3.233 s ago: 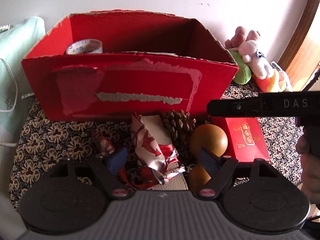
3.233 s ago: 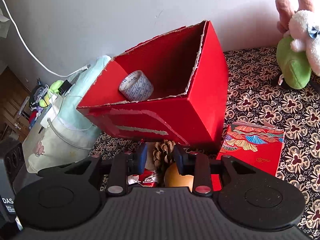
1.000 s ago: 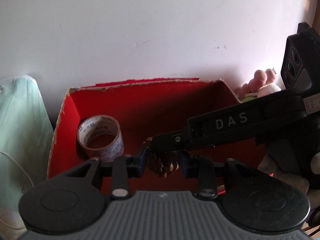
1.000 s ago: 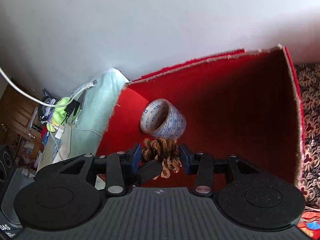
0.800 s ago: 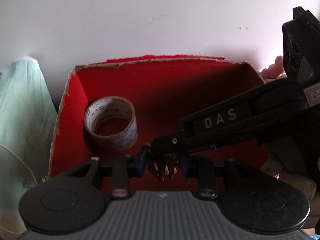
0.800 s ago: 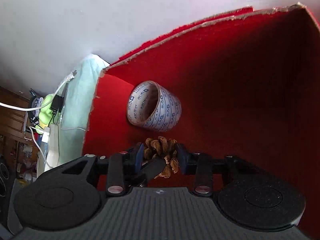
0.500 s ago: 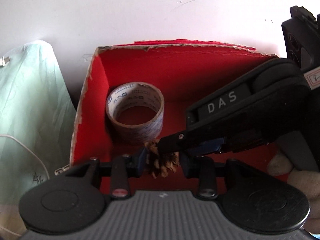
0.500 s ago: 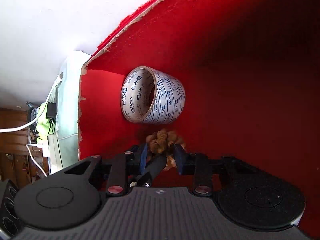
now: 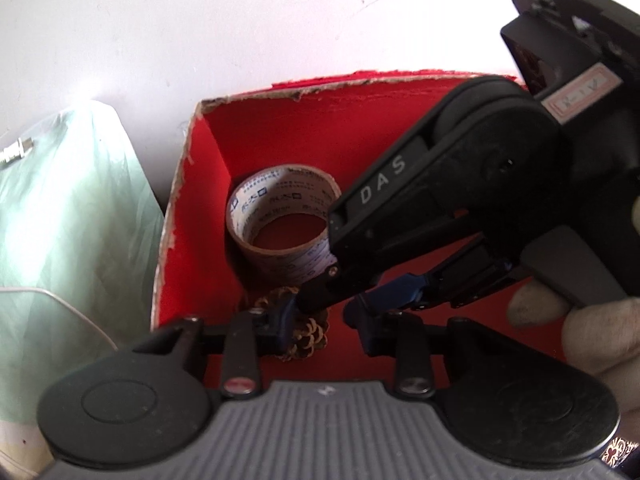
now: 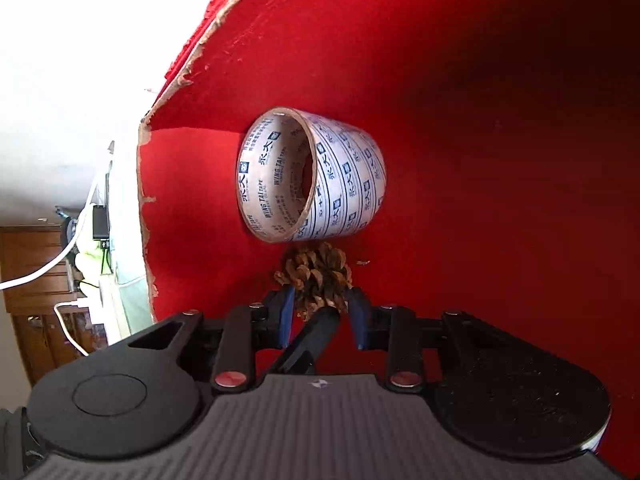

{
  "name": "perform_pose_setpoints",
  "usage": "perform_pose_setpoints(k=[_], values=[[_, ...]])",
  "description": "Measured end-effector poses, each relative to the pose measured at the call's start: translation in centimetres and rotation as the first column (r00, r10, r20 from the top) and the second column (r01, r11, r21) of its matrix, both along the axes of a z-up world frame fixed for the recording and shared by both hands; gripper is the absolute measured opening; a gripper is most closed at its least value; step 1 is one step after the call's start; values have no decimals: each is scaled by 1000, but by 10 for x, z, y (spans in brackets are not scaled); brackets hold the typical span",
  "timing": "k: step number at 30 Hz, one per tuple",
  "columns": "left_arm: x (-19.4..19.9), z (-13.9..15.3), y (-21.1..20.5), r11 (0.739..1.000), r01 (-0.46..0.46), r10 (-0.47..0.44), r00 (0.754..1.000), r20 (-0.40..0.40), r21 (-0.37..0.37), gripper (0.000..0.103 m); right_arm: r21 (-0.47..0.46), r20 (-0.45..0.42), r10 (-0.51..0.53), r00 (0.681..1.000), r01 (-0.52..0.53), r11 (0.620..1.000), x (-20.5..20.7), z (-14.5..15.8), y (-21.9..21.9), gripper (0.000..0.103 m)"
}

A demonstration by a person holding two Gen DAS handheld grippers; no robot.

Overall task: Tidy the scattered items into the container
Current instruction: 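Lower the pine cone into the red box and open the right gripper, then withdraw the open right gripper up out of the box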

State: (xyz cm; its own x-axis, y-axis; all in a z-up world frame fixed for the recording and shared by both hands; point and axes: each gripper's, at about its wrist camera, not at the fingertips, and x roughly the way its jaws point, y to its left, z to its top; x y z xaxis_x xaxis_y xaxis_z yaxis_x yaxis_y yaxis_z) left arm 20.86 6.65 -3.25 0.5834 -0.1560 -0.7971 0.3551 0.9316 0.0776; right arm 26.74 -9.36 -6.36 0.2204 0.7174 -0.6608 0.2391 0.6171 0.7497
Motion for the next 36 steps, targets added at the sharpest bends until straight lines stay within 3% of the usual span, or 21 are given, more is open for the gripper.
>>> perform_pose_setpoints(k=[3,10,14,19,25,30,36], values=[[-8,4,-2,1000,7,-8,999,31,24,35,71,2,7,1000,-7,997,-1,-2,-4,30],[-11,5,-7,1000,-1,1,1000,26,16,35,44,41,13,999,-15,999,-9,6,-8,32],[-15,13,-3,1000,2,-2,999,38,-13,35,-2,116,17,993,-17,1000,-15,18,-13,39],[-18,18,-7,1000,-22,22,999,40,-11,36,-29,143,5,990,-1,1000,-22,25,-29,39],[-12,24,-16,997,-80,79,995,67,15,54,-180,258,52,965,-5,984,-21,47,-46,39],[-12,27,-23,994,-107,107,992,66,3,55,-185,306,34,952,24,982,-30,50,-70,39],[-17,37,-21,987,-160,157,983,97,30,56,-263,401,40,915,73,962,-61,72,-74,39]])
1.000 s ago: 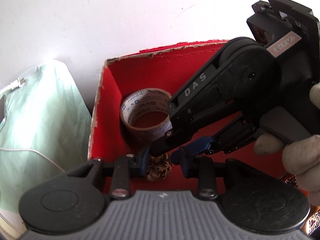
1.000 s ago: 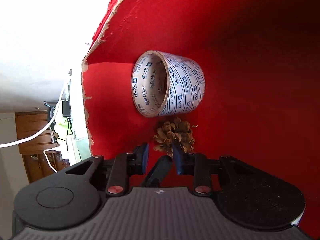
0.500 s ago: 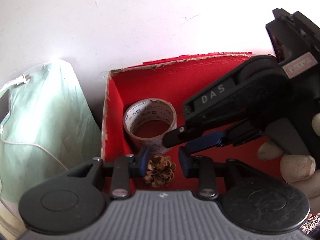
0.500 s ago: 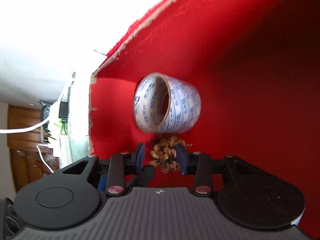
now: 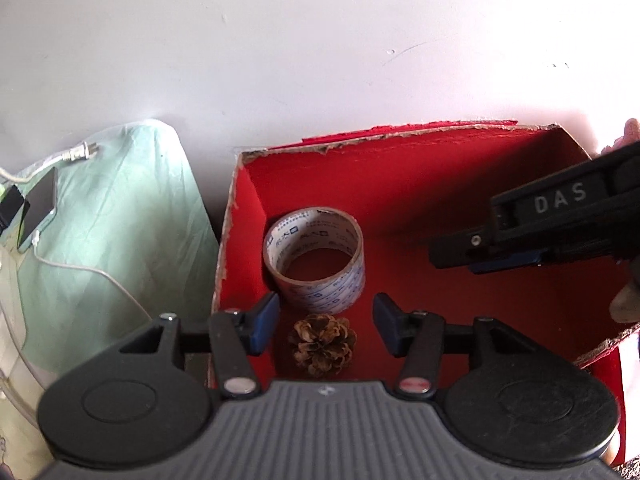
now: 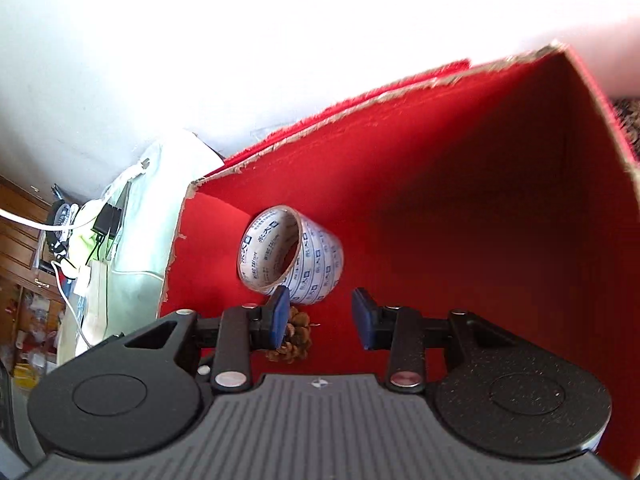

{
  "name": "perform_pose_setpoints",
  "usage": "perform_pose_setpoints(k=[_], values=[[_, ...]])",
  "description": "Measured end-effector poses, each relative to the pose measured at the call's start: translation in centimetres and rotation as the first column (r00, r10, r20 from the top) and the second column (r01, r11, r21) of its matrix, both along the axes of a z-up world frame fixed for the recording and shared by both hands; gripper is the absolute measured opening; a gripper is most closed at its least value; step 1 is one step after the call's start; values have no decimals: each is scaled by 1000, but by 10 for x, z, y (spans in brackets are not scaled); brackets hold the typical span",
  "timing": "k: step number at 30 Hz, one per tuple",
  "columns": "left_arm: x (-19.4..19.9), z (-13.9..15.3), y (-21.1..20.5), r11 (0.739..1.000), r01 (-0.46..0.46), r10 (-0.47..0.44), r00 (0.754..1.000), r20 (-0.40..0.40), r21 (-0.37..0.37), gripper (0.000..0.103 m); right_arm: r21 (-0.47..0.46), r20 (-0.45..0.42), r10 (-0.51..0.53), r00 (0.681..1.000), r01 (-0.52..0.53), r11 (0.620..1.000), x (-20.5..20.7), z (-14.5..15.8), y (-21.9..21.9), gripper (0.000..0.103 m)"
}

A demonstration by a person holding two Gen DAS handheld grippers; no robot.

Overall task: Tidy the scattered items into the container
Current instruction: 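Withdraw the open right gripper up out of the box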

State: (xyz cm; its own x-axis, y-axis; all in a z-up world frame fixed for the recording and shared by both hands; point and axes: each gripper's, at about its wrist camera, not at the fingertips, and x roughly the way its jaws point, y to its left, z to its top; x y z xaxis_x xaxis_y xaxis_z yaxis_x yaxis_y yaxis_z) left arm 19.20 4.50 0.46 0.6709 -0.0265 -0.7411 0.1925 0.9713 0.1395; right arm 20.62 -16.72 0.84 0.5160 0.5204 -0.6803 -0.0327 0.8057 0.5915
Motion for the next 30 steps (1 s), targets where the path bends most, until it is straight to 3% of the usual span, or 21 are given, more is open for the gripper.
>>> perform_pose_setpoints(k=[4,8,12,18,23,26,30], values=[[-10,7,3,1000,-25,25,999,31,-3,63,-22,90,-1,996,3,1000,-19,13,3,39],[-19,16,2,997,-40,43,998,54,-61,64,-58,177,14,984,-4,998,-35,20,13,39],[-31,21,-2,995,-44,50,997,61,-93,64,-63,214,22,977,-9,998,-46,17,15,39],[-34,13,-10,995,-56,58,998,23,-81,64,-53,248,6,969,8,999,-51,6,18,39],[-36,9,-13,995,-84,85,996,17,-62,67,-130,289,-2,957,41,991,-63,7,16,39],[-39,9,-17,995,-95,96,995,29,-40,73,-158,312,-8,950,60,986,-71,5,15,39],[-45,12,-24,994,-108,108,992,67,-3,97,-176,323,-20,946,81,981,-78,2,10,39]])
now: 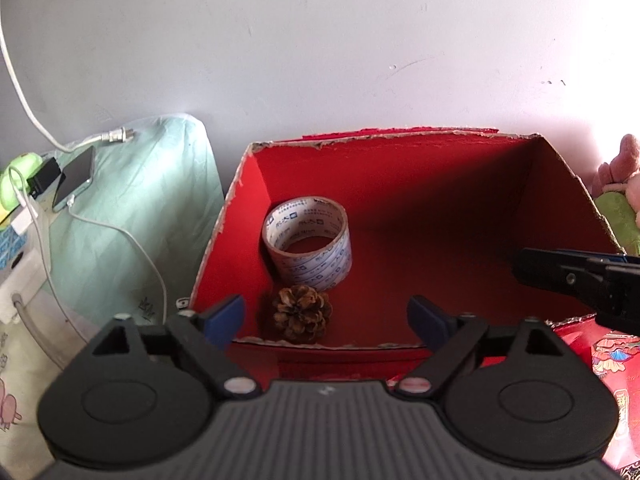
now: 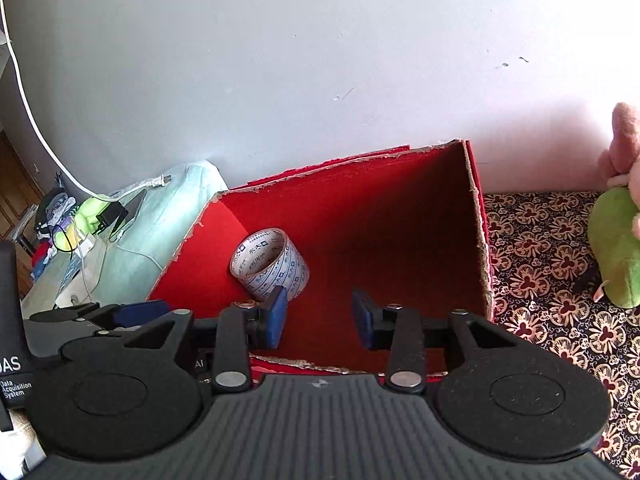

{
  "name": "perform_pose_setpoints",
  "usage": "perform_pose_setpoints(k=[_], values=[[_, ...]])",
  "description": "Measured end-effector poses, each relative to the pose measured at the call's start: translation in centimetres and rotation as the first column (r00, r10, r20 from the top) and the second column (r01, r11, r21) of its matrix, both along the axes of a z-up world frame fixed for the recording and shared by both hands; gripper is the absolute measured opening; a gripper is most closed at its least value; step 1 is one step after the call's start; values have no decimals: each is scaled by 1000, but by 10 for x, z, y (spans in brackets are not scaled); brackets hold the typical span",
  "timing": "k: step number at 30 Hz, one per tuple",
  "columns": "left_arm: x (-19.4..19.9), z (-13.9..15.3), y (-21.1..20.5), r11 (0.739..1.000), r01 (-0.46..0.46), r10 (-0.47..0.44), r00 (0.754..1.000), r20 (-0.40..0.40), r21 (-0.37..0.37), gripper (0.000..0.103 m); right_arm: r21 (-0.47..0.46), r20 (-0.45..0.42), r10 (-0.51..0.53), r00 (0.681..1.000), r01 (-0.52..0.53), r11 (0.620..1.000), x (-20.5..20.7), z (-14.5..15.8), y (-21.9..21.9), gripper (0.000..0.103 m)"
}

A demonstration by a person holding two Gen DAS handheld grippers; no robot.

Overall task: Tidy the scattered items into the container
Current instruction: 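Withdraw the open right gripper up out of the box, then grasp the wooden gourd by its neck with the right gripper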

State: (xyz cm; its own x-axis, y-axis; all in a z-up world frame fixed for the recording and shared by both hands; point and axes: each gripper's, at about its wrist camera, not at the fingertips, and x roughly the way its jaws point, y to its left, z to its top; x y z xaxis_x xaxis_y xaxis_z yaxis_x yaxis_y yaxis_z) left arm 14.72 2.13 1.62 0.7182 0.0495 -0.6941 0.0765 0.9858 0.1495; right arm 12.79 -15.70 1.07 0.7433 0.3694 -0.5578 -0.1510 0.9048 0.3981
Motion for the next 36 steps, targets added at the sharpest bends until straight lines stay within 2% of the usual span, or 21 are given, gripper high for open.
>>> perform_pose_setpoints(k=[7,15,18,21,23,25,30,32,36], values=[[-10,6,-9,999,9,-10,999,37,38,97,-19,33,-17,999,18,1000,-19,0,-5,40],[-31,14,-3,999,-4,1,997,79,33,95,-1,102,-16,995,16,1000,-49,6,-6,40],[-49,17,-1,999,26,-28,994,101,20,94,11,118,-15,993,14,1000,-66,6,-8,40],[-74,15,-1,993,114,-113,988,107,-4,87,31,110,-7,994,4,1000,-81,2,-18,40],[-91,11,-3,977,209,-204,974,101,-36,84,37,90,10,996,-14,999,-88,-2,-24,40],[-108,6,-9,951,305,-299,949,98,-58,84,56,62,18,998,-22,998,-96,-8,-32,40],[-140,-10,-36,858,506,-502,863,63,-89,84,119,-54,7,998,-1,993,-104,-30,-50,40],[-144,-18,-46,825,555,-555,831,36,-108,84,173,-105,14,994,5,985,-106,-39,-56,39],[-143,-35,-58,799,585,-594,803,-35,-143,79,244,-169,38,985,5,970,-112,-50,-63,39]])
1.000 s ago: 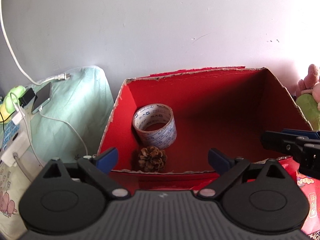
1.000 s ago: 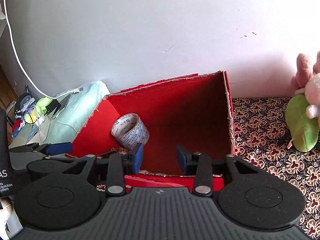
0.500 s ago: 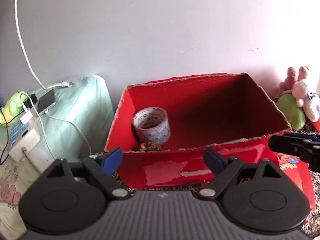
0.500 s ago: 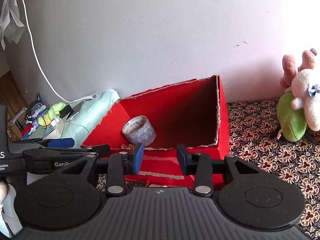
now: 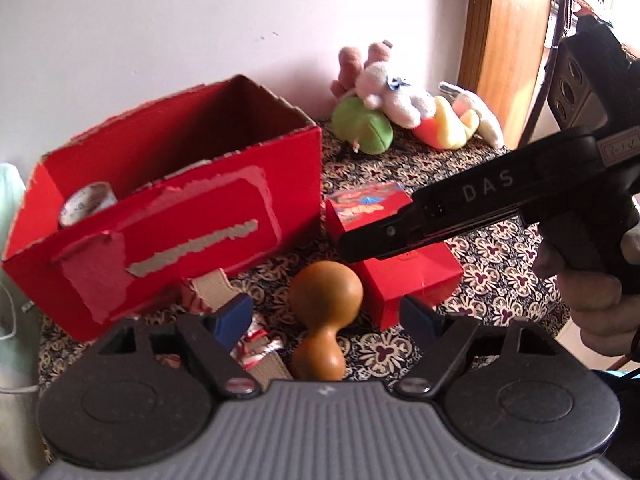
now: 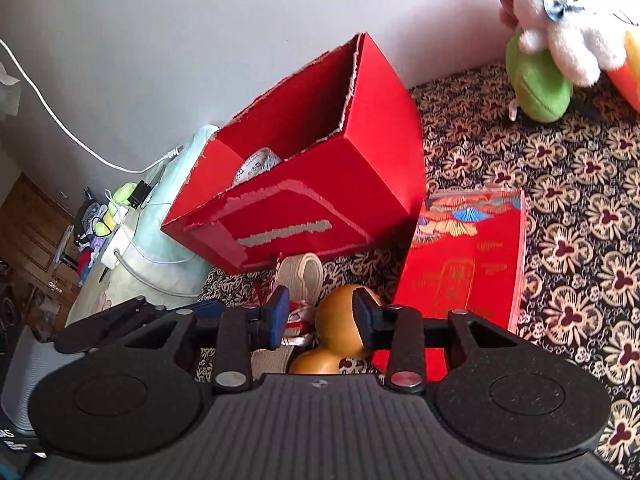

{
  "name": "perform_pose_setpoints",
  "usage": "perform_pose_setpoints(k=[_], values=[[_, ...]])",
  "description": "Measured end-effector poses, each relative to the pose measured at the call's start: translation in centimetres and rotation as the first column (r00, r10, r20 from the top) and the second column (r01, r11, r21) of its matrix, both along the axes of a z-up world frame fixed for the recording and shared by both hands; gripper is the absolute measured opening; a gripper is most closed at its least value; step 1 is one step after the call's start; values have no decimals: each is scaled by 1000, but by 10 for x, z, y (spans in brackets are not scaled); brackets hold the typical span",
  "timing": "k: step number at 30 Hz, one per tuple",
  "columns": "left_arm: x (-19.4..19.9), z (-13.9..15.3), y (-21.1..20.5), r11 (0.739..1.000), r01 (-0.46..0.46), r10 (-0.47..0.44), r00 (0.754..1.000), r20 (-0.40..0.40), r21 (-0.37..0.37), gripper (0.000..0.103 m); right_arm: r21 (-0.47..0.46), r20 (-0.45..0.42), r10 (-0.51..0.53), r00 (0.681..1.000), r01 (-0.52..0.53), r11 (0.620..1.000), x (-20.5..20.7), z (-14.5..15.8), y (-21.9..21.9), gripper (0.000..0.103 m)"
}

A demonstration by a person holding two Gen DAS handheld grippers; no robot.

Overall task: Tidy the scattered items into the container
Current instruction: 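Grasp the wooden gourd by its neck with the right gripper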

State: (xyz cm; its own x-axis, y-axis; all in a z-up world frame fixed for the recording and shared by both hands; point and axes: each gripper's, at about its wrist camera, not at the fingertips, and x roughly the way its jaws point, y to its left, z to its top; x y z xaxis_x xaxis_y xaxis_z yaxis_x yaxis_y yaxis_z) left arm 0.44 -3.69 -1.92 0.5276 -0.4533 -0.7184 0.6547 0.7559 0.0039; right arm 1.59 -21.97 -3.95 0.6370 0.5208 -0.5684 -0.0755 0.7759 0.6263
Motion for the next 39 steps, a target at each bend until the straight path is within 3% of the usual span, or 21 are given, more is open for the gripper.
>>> perform_pose_setpoints(k=[8,15,23,29,39], values=[[8,-30,-10,999,36,-32,996,-84,39,70,124,-104,56,993,-43,991,-6,-19,2,39],[16,-43,-15,998,42,-36,994,-104,55,70,68,-147,7,989,3,998,-5,-25,1,38],[22,-53,-25,997,69,-65,984,-166,22,67,-15,-148,-102,984,101,995,-4,-30,-16,37],[30,-58,-26,999,47,-44,983,-180,13,65,44,-154,-26,988,33,999,1,-28,-11,37],[42,-64,-21,1000,26,-26,969,-246,-6,41,28,-240,-7,971,14,1000,19,-44,8,37]])
